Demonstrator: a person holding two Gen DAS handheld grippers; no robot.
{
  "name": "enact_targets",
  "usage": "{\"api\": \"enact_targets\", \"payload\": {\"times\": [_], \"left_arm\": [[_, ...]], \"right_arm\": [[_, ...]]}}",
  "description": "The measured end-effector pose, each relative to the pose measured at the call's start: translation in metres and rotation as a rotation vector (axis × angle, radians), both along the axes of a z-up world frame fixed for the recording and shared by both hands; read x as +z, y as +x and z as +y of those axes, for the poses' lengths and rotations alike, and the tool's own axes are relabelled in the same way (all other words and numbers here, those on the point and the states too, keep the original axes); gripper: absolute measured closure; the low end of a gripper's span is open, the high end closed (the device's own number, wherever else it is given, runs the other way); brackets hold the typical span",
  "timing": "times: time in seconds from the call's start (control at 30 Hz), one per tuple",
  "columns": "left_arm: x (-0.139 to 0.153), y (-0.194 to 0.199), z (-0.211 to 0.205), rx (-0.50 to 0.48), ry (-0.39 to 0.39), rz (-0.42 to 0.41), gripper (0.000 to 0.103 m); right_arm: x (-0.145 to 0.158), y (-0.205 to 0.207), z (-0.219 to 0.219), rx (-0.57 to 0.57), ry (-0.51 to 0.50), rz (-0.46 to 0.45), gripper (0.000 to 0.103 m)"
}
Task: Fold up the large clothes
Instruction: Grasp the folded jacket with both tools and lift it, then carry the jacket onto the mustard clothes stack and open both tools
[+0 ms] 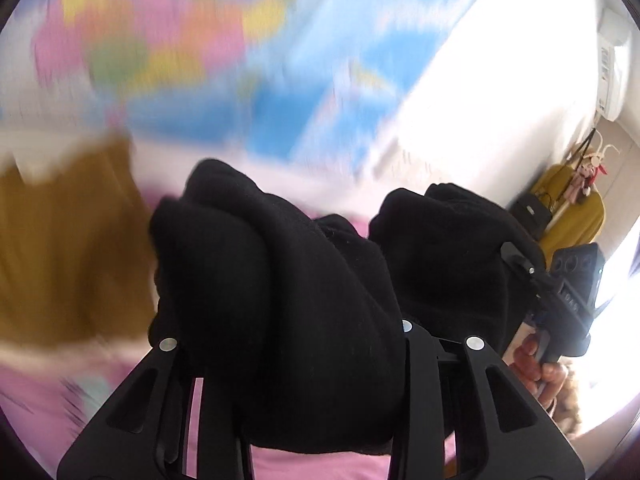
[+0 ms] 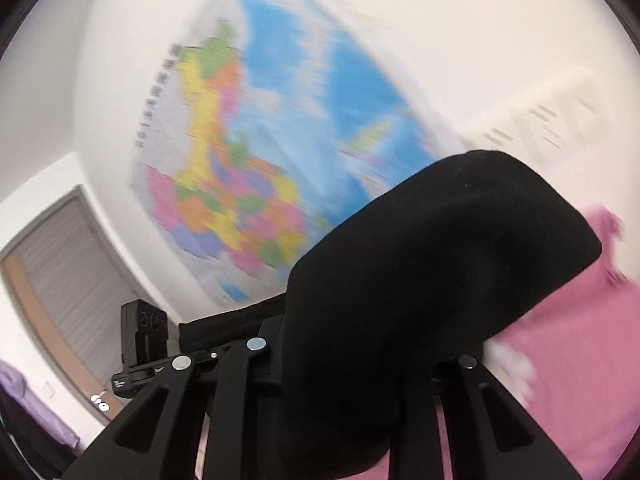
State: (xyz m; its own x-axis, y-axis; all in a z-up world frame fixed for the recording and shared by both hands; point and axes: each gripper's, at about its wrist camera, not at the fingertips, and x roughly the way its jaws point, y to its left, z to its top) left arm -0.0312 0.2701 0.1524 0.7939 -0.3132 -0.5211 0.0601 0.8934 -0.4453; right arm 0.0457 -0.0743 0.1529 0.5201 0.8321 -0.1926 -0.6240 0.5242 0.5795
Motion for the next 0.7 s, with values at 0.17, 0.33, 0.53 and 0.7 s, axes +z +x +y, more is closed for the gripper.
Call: {"api": "enact_targets", "payload": {"times": [0.17,0.33,0.53,0.7], "left_arm": [[0.065,-0.003,0.087,0.176,0.094,-0.106,0.072],[0.11,0.007,0.191,0.342,0.173,-0.138,0.072],[0.087,-0.024,0.291,0.478,0.164,-0.29,0.066],[-0.068,-0.05,0.368,0.6,0.044,0.008,0.065]], "right_arm": [[0.051,0.032,0.095,0.114,0.057,-0.085,0.081],[0.094,0.06,0.207,0.177,0.118,-0.2,0.081],[0.06,0.036,0.306,0.319,0.052,-0.33,0.081],[-0.088,0.037,0.375,0.506,-0.208,0.021,0.081]]}}
